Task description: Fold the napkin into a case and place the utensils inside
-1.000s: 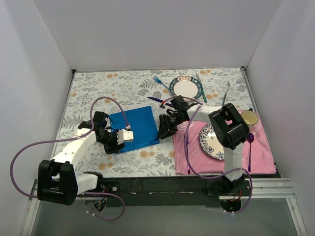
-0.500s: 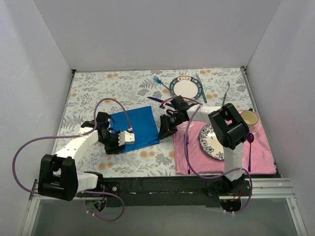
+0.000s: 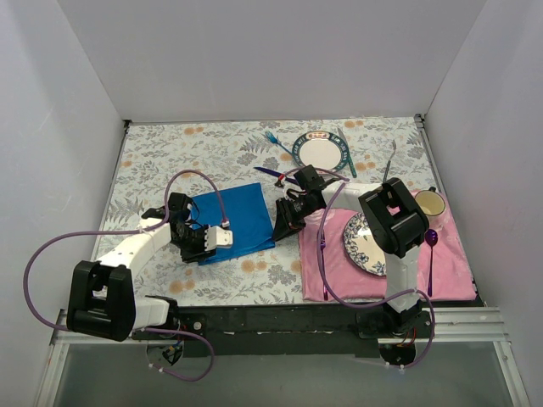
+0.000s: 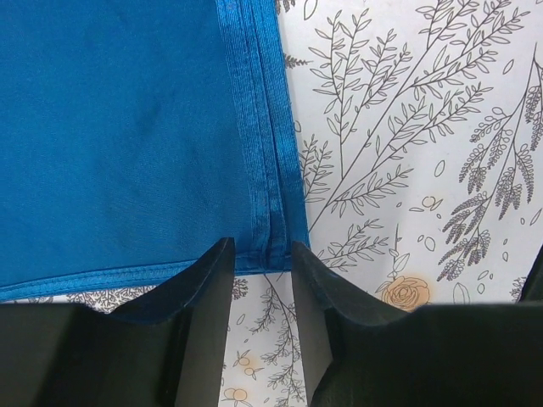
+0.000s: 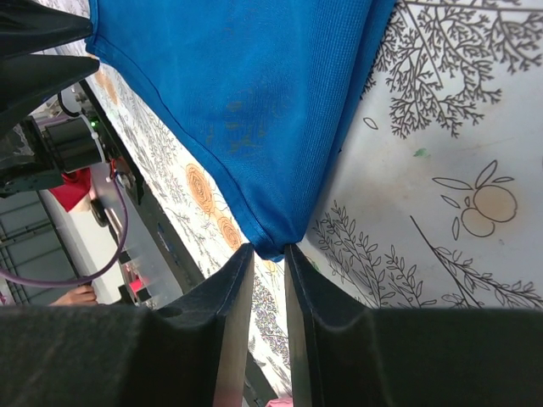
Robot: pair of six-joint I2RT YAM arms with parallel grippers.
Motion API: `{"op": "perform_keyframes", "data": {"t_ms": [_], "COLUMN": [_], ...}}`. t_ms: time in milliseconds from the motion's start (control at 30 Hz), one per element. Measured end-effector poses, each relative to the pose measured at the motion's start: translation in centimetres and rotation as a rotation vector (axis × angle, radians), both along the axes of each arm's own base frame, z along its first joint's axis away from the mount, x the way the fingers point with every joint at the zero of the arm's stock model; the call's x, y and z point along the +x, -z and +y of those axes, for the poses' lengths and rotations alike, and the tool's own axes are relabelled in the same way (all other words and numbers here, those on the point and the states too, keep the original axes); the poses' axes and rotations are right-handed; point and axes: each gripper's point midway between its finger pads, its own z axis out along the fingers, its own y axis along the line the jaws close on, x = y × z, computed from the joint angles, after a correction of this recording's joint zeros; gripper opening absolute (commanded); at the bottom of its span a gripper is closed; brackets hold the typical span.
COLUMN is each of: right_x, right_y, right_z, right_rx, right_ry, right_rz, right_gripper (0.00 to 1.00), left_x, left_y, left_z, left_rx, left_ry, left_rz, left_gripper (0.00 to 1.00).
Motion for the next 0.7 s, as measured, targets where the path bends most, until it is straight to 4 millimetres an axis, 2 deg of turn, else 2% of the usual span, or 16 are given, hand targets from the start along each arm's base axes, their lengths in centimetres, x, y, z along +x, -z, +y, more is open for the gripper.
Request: {"op": "perform_keyframes", "data": {"t_ms": [233,433,567,700], "right_x": [-0.05,-0.1,-0.13,-0.13], "right_y": [-0.06,-0.11,-0.15,-0.17], "right_z": [0.03,0.05,0.06,0.07], "right_rx": [0.004,0.007,0.009,0.01], "right_ry": [-0.002,-0.004,-0.005,-0.006], "right_rz": [0.003,0.004,0.006,0.005], "right_gripper": [0.27,0.25,0.19,0.1], "left_x": [-0.22,-0.35,-0.28,-0.17], "left_y": [0.49,0.77,0.74,0.62], "left_z": [0.15,0.14,0.06,0.0], "left_rx": [0.013,0.017,0.016,0.013], "left_ry": [0.007,0.01,0.007,0.001], "left_rz": [-0.001,-0.001,-0.004,-0.009], "left_gripper": [0.24,0.1,0.01,0.0]}}
